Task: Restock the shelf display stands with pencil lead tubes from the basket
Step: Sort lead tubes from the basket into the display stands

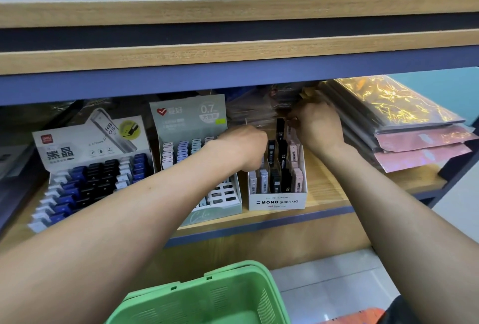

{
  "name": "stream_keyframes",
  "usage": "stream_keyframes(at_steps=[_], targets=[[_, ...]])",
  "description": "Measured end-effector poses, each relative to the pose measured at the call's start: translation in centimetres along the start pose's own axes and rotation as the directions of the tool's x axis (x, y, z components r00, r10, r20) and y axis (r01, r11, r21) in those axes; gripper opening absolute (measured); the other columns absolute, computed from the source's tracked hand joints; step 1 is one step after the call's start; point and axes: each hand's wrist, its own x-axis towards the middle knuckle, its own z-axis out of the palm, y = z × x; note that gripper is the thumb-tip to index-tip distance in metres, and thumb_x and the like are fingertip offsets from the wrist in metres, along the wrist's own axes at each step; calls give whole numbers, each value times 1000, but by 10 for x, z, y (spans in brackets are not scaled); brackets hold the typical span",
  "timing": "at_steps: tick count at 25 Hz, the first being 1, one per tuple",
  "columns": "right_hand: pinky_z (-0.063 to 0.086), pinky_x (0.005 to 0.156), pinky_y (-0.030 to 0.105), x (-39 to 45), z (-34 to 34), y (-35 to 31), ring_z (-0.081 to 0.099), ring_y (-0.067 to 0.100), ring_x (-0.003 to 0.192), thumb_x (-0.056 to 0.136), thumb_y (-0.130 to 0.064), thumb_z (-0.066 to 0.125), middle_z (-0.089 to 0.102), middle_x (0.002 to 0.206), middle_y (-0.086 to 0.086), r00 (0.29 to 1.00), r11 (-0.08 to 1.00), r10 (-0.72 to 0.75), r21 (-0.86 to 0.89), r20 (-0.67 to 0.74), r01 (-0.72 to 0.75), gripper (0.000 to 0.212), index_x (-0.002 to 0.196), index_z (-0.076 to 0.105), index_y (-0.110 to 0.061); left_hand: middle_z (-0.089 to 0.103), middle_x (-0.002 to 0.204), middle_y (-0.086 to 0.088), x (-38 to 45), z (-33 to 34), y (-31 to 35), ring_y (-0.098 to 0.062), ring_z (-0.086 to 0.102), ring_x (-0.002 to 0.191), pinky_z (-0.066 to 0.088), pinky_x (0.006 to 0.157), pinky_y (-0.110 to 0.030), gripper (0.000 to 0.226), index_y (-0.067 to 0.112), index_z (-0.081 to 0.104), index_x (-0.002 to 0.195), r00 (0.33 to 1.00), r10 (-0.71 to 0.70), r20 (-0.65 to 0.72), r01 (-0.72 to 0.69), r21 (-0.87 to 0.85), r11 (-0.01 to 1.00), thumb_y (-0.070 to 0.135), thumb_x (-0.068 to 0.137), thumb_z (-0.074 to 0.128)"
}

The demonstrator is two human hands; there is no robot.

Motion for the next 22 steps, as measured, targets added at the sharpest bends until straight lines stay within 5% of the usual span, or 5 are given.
stream_keyframes(at_steps=[4,8,12,22], targets=[[57,83,37,-3,-1,7,68,26,100,95,-10,62,74,111,5,997,983,1,185,73,-14,25,113,76,-21,50,69,-3,0,1,1,-16,48,57,33,44,-26,27,12,49,66,1000,-9,-1,9,6,1000,1,89,56],[51,88,30,-11,-10,11,65,19,108,88,-20,75,70,120,0,973,845,75,505,219,-178,33,121,71,-22,50,70,-3,-2,-1,2,-16,48,57,34,45,-26,28,14,49,65,1000,-19,11,19,-4,1000,2,90,57],[50,99,33,-17,-16,13,59,22,119,78,-23,85,60,136,4,951,850,43,490,307,-196,58,132,63,-19,50,71,-2,-3,-3,5,-15,48,58,34,46,-26,27,14,49,67,999,-29,22,30,-8,1000,3,91,56],[52,95,36,-21,-21,18,62,21,114,85,-20,80,64,129,2,946,783,75,569,314,-251,48,130,63,-21,52,71,-3,-5,-5,3,-16,49,58,36,46,-26,24,12,51,68,999,-41,26,41,-24,999,0,89,54]])
